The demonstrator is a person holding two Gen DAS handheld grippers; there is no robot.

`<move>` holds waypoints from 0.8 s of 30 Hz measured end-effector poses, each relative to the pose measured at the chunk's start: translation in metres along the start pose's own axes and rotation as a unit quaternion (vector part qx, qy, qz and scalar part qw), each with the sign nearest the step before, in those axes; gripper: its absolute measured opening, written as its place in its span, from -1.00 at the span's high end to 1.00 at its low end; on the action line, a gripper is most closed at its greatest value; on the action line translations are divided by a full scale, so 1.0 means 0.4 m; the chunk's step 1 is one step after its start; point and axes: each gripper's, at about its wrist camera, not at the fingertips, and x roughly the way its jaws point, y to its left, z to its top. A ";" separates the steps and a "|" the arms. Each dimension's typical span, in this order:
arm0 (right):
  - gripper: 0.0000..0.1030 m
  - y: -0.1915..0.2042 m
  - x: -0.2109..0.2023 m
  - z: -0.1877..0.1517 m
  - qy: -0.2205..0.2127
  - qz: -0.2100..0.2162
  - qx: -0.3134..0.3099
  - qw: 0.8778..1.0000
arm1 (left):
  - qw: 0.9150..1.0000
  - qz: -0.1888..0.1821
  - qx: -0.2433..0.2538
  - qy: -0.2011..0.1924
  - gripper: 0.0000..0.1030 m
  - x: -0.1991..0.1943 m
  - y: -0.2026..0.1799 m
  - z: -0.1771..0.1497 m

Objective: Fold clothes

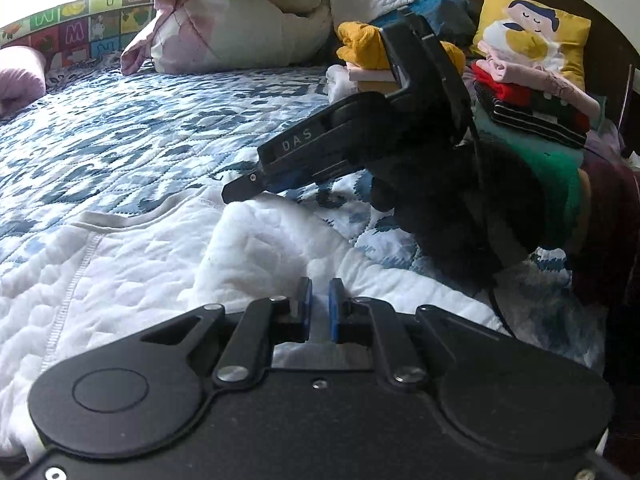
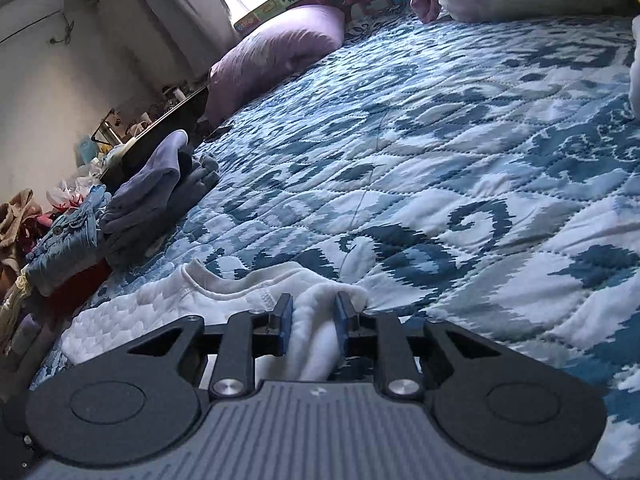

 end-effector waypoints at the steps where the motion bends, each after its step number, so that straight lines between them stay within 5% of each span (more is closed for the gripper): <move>1: 0.61 0.000 -0.003 -0.003 0.000 0.002 0.004 1.000 | 1.000 0.001 0.001 0.000 0.90 0.000 -0.002 -0.001; 8: 0.48 0.051 -0.112 0.008 -0.081 -0.014 -0.035 0.996 | 1.000 0.014 0.003 -0.002 0.90 -0.005 -0.014 -0.006; 14: 0.49 0.012 -0.030 -0.011 -0.022 -0.038 -0.012 0.999 | 1.000 0.007 -0.009 -0.003 0.90 -0.007 -0.002 -0.007; 24: 0.45 0.002 -0.046 -0.009 -0.034 -0.031 -0.005 0.999 | 1.000 0.000 -0.019 -0.010 0.87 -0.023 0.003 0.000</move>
